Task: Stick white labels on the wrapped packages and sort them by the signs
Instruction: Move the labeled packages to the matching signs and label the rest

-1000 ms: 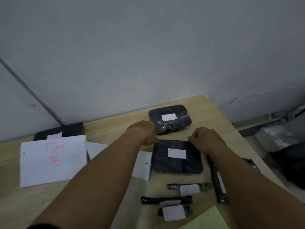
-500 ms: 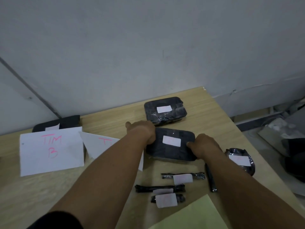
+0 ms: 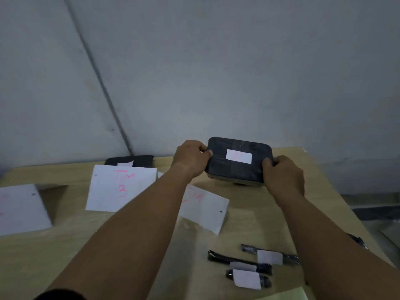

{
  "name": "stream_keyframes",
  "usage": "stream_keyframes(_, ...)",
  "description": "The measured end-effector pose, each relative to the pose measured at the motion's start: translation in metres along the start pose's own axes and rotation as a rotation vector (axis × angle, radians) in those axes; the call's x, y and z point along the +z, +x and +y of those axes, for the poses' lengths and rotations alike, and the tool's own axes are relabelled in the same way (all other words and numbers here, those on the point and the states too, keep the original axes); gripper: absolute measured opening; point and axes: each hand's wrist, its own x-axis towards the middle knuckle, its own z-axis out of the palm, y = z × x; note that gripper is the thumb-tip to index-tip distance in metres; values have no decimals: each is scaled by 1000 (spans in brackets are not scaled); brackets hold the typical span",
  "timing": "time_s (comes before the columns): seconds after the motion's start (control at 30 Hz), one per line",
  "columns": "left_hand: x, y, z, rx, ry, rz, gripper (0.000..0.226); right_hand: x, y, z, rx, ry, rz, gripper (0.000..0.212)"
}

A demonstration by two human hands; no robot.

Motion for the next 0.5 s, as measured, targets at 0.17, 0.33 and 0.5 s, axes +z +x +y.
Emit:
stream_keyframes(0.17,-75,-7,-44,-50,-32,129,22,29,-33,-75,-135,33,-61,27)
stream_keyframes(0.33,-166,-22,-100,-105,-65,253,20,74,-83,-152,-253,109,-147,30)
stream_keyframes(0.5,-264,-43,-184,-161,-17,318,21,139,-159,-235,-307,145,-195,30)
